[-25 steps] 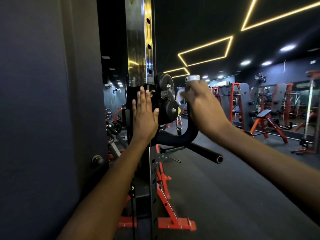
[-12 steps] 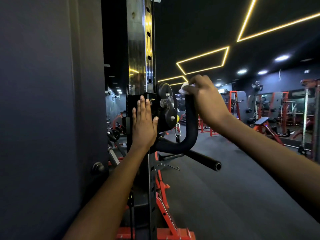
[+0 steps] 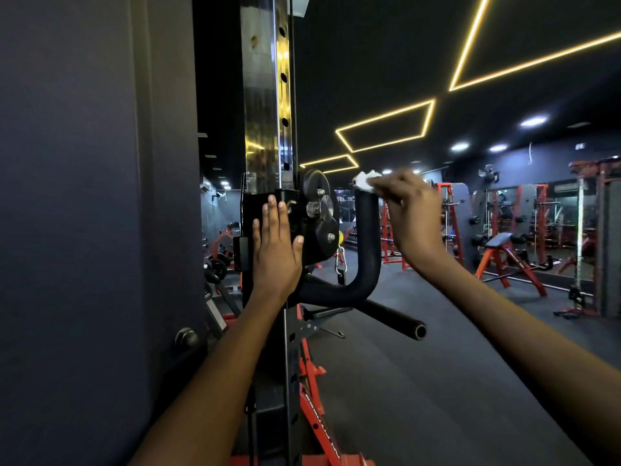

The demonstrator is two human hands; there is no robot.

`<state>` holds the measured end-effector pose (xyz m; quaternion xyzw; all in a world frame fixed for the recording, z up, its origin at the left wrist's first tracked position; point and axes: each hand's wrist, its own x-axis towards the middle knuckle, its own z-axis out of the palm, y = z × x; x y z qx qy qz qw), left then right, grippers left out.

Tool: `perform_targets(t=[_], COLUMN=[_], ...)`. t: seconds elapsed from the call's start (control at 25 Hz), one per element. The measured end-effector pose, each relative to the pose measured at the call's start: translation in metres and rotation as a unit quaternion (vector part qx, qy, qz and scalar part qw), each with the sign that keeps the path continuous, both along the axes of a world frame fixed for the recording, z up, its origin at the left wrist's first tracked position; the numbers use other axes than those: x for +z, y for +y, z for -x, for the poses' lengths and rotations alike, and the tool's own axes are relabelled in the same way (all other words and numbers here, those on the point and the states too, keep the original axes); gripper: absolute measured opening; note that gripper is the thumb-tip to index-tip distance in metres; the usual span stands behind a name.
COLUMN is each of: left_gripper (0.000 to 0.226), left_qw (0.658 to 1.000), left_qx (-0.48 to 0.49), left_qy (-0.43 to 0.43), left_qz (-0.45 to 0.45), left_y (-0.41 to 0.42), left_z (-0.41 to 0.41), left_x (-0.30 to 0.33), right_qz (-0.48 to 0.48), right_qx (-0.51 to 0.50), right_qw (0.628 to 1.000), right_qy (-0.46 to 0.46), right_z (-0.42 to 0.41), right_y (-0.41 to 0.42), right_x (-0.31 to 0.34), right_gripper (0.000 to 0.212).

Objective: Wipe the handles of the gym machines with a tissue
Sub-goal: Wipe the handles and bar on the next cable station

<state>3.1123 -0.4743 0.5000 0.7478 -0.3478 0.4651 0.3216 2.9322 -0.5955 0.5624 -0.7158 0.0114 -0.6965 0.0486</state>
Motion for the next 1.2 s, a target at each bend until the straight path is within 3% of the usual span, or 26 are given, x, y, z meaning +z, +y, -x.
perform_targets(t=[0.24, 0.4, 0.48, 0.6, 0.72, 0.8, 0.88, 0.96, 1.04, 1.12, 1.2], left_gripper=[0.065, 0.065, 0.066, 0.066, 0.066, 0.065, 0.065, 0.066, 0.066, 0.065, 0.065], left_qw=[1.0, 1.0, 1.0, 1.0, 1.0, 1.0, 1.0, 1.0, 1.0, 1.0, 1.0], left_qx=[-0.002, 0.001, 0.004, 0.001, 0.002, 0.001, -0.005, -0.006, 0.0, 0.002, 0.002], left_qy=[-0.009, -0.003, -0.001, 0.0, -0.003, -0.005, -0.003, -0.001, 0.0, -0.002, -0.004], left_qz=[0.005, 0.003, -0.002, -0.008, -0.001, 0.001, 0.0, -0.001, -0.004, -0.002, 0.001], left_y=[0.0, -0.001, 0.001, 0.001, 0.001, 0.001, 0.001, 0.001, 0.0, 0.0, -0.001], left_z=[0.0, -0.001, 0.0, 0.001, 0.002, 0.001, 0.0, 0.001, 0.0, -0.001, -0.001], left_x=[-0.001, -0.001, -0.001, -0.001, -0.001, -0.002, -0.002, -0.002, -0.002, -0.002, -0.002], right_qz=[0.008, -0.055, -0.032, -0.004, -0.107, -0.269, -0.381, -0.398, -0.407, -0.423, -0.399], right_qx=[0.044, 0.078, 0.093, 0.073, 0.135, 0.218, 0.338, 0.464, 0.539, 0.524, 0.45], right_qw=[0.994, 0.995, 0.995, 0.997, 0.985, 0.937, 0.86, 0.782, 0.716, 0.704, 0.737], right_qy=[0.096, -0.016, 0.015, 0.038, 0.008, -0.038, 0.001, 0.116, 0.179, 0.227, 0.309], right_z=[0.015, 0.005, -0.001, -0.003, 0.006, 0.002, 0.001, 0.002, -0.005, -0.014, -0.01], right_y=[-0.005, 0.0, 0.005, 0.005, 0.008, 0.001, -0.007, -0.013, -0.022, -0.036, -0.037], right_x=[-0.124, -0.04, -0.012, -0.059, -0.115, -0.095, -0.043, 0.002, 0.008, -0.02, -0.047], right_gripper=[0.025, 0.024, 0.026, 0.03, 0.027, 0.029, 0.025, 0.03, 0.035, 0.034, 0.033])
